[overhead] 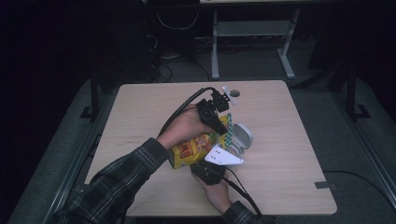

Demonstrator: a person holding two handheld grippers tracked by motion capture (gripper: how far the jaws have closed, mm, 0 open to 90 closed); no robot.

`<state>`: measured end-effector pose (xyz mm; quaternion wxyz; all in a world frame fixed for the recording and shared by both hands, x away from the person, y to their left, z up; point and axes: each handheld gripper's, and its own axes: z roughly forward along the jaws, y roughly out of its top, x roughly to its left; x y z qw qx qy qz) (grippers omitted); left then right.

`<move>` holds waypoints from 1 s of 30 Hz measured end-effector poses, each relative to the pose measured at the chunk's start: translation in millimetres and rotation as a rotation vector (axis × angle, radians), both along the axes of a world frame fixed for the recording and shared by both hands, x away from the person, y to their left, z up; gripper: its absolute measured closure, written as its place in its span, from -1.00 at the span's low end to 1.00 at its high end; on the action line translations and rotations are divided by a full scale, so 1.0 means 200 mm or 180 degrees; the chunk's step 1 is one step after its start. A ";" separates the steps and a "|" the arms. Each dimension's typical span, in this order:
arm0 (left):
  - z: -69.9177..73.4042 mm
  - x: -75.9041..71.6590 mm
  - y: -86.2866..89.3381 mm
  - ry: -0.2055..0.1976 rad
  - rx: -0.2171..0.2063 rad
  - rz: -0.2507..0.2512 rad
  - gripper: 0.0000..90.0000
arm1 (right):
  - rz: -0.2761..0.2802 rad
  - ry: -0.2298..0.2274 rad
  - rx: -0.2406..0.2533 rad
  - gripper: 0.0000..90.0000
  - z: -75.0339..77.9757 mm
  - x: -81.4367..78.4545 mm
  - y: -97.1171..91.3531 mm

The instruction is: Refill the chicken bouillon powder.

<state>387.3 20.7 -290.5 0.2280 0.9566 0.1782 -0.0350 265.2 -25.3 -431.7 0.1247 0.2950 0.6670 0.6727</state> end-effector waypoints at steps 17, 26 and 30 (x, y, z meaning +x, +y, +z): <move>0.00 0.01 -0.01 -0.0005 0.0011 -0.0002 0.99 | -0.0003 0.0004 0.0000 1.00 0.00 0.01 -0.01; 0.00 0.01 -0.01 -0.0010 0.0013 -0.0007 0.99 | -0.0007 0.0002 0.0004 1.00 0.00 0.01 -0.01; 0.00 0.01 -0.01 -0.0011 0.0016 -0.0008 0.99 | -0.0007 0.0007 0.0003 1.00 0.00 0.01 -0.01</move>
